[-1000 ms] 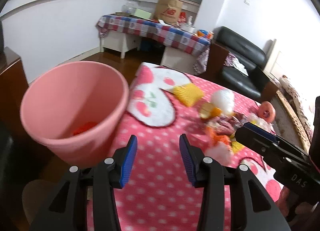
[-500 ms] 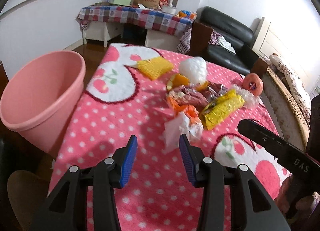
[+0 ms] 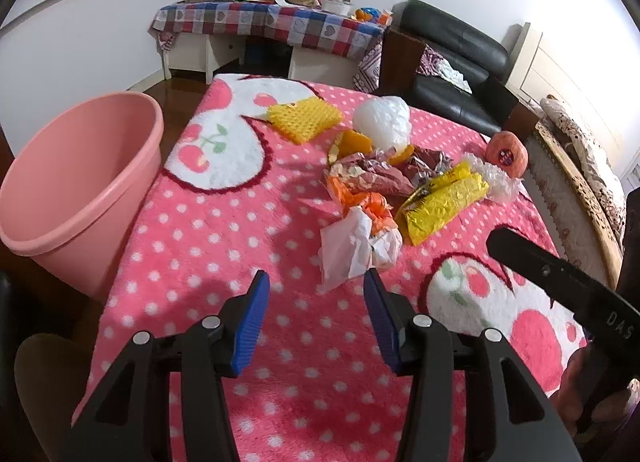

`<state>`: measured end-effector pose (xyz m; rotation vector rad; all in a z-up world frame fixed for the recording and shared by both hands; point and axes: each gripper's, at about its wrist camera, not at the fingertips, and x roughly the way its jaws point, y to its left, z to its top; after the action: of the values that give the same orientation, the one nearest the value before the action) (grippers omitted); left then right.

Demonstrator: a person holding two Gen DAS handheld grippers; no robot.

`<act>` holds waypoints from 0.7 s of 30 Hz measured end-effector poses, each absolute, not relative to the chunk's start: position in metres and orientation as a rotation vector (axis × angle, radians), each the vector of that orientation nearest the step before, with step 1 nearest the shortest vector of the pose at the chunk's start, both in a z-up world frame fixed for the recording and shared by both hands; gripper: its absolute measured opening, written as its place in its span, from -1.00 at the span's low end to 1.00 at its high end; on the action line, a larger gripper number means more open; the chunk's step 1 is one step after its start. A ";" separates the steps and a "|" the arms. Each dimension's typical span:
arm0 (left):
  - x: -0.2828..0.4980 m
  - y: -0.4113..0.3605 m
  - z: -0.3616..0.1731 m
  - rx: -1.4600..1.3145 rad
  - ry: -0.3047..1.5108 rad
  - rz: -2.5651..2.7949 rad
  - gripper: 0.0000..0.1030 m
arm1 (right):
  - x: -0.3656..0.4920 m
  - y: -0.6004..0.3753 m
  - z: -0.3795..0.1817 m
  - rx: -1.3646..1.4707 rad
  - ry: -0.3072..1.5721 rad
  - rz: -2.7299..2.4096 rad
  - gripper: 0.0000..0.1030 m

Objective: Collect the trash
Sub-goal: 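Move both open tools from the bucket back over the table, then grasp the white tissue with orange wrapper with the left tool while the right tool approaches the yellow bag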

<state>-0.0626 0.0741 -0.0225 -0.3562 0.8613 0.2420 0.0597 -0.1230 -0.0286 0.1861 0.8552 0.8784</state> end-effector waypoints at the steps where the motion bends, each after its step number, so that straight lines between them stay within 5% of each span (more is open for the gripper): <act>1: -0.062 0.074 -0.023 -0.353 0.864 0.243 0.01 | 0.060 -0.123 -0.029 0.187 0.856 0.881 -0.12; 21: -0.048 0.060 -0.019 -0.279 0.872 0.177 0.01 | 0.073 -0.121 -0.048 0.204 0.976 0.891 -0.11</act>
<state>-0.0478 0.0602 -0.0191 -0.2786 0.8723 0.1766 0.0735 -0.1208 -0.0485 0.2041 0.9756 0.8911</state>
